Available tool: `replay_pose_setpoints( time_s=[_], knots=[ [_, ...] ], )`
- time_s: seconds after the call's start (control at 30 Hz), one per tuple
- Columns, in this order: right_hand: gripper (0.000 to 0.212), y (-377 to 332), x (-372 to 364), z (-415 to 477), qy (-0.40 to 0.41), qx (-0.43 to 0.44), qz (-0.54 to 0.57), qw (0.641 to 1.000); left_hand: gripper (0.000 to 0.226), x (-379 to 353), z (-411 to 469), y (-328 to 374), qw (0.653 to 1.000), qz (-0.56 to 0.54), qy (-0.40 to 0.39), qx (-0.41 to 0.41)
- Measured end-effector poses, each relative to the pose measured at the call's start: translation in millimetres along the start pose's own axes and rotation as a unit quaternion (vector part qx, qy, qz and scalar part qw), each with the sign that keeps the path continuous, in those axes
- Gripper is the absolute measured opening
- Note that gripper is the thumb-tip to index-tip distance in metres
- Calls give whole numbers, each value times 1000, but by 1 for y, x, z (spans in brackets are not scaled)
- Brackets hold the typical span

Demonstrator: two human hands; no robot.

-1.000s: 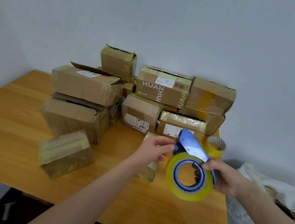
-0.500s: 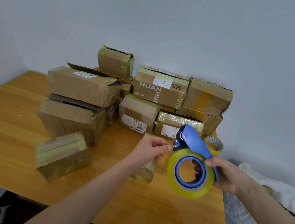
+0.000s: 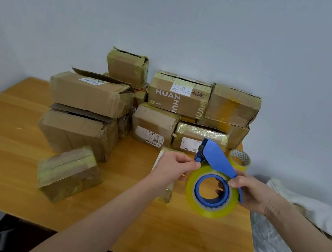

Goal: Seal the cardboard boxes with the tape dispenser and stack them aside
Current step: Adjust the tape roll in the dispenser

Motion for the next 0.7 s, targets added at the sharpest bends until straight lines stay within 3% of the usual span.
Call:
replay_pose_setpoints(
  time_s=[0.17, 0.27, 0.4, 0.5, 0.7],
  knots=[
    [74, 0, 0, 2, 10, -5, -22, 1000, 13, 5, -2, 8, 996, 77, 40, -34],
    [70, 1, -1, 3, 17, -9, -37, 999, 15, 9, -8, 23, 969, 206, 81, -114],
    [69, 5, 3, 4, 42, -16, -40, 998, 20, 4, -11, 33, 944, 268, 76, -176],
    [70, 6, 3, 5, 52, -19, -48, 997, 25, 1, -9, 35, 934, 300, 87, -172],
    [69, 5, 4, 3, 76, -22, -65, 995, 11, 8, 0, 20, 971, 201, 102, -86]
  ],
)
Point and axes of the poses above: each hand's wrist, its own z-axis towards the middle knuckle, its own x-axis out of the back of the hand, y = z × x, the point moved 9 cm from there along z, towards the middle knuckle, and after that the axes turned 2 degrees about -x, right-handed, at the moved point
